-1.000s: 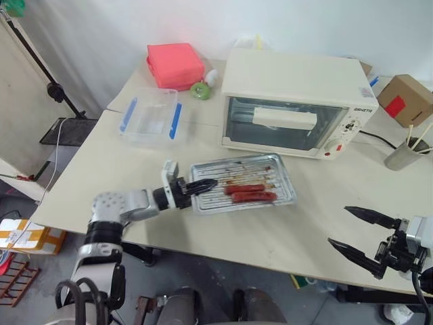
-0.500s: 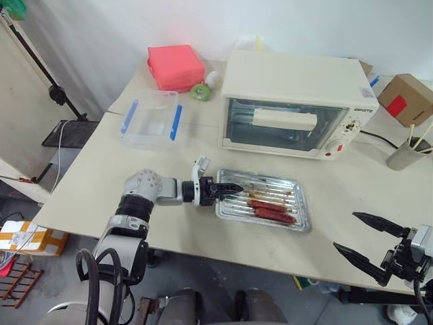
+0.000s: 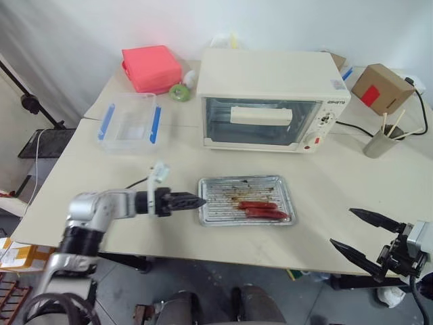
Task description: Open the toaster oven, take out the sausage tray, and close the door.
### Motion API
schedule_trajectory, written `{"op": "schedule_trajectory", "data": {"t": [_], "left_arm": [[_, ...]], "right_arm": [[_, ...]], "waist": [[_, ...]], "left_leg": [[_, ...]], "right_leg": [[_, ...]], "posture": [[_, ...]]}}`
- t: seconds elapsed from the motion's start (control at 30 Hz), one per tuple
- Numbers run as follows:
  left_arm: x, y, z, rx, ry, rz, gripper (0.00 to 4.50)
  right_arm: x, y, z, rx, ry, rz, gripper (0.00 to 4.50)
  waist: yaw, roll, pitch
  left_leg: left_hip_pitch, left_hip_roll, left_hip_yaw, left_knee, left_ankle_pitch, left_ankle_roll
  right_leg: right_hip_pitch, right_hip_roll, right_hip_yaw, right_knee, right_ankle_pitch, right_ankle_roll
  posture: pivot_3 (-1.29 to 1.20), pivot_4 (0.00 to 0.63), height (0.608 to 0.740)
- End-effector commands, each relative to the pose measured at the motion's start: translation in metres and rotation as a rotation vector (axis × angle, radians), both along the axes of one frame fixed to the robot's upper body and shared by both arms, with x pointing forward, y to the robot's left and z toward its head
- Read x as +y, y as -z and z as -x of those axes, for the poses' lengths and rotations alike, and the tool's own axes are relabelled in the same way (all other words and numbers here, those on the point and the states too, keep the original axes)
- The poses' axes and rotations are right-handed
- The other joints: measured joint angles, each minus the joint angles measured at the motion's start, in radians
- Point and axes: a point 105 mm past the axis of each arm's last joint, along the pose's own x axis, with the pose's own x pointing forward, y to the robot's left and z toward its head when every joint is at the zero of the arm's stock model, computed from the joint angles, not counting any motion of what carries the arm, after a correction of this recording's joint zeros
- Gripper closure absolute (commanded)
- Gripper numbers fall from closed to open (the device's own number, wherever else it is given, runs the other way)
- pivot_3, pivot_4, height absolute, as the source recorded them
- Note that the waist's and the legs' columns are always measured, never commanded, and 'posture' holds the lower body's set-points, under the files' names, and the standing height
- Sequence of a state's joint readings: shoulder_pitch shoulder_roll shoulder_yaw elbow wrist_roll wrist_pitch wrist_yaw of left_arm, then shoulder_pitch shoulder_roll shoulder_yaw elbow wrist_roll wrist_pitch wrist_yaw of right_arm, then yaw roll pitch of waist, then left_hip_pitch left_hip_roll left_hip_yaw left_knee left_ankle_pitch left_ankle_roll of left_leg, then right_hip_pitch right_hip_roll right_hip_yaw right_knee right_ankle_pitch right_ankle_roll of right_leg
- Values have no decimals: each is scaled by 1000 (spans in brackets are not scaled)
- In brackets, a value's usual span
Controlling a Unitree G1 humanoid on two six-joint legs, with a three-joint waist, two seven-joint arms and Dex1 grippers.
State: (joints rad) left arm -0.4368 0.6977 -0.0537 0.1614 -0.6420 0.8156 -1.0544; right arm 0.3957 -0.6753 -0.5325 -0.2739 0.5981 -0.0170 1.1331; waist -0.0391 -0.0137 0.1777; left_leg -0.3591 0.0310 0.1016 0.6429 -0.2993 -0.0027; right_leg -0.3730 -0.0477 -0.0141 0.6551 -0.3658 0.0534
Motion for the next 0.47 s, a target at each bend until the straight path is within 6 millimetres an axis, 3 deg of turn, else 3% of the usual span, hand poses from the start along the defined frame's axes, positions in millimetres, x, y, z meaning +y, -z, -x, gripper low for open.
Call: {"op": "schedule_trajectory", "data": {"t": [0.03,0.1,0.23,0.47], "left_arm": [[22,-18,2,-399,60,-108,29],[33,-23,-4,-570,27,-175,29],[39,-25,4,-773,111,-265,29],[52,-22,11,-800,117,-285,29]], "right_arm": [[6,-10,-6,-29,-55,10,0],[10,-13,-10,-28,-93,8,0],[23,-16,-14,-6,-191,21,0],[31,-20,-22,-2,-256,45,0]], "waist": [[8,0,0],[16,0,0],[34,1,0],[34,1,0]], "left_leg": [[0,0,0,0,0,1],[-1,-1,0,0,-3,2],[-10,-2,-4,1,-5,10],[-13,-2,-4,2,-6,12]], "right_leg": [[0,-1,0,0,0,0],[-2,-3,0,-1,0,-1],[-6,-6,-5,-3,0,-1],[-6,-6,-7,-8,0,0]], "posture": [[0,150,740],[0,150,740],[0,150,740],[0,150,740]]}}
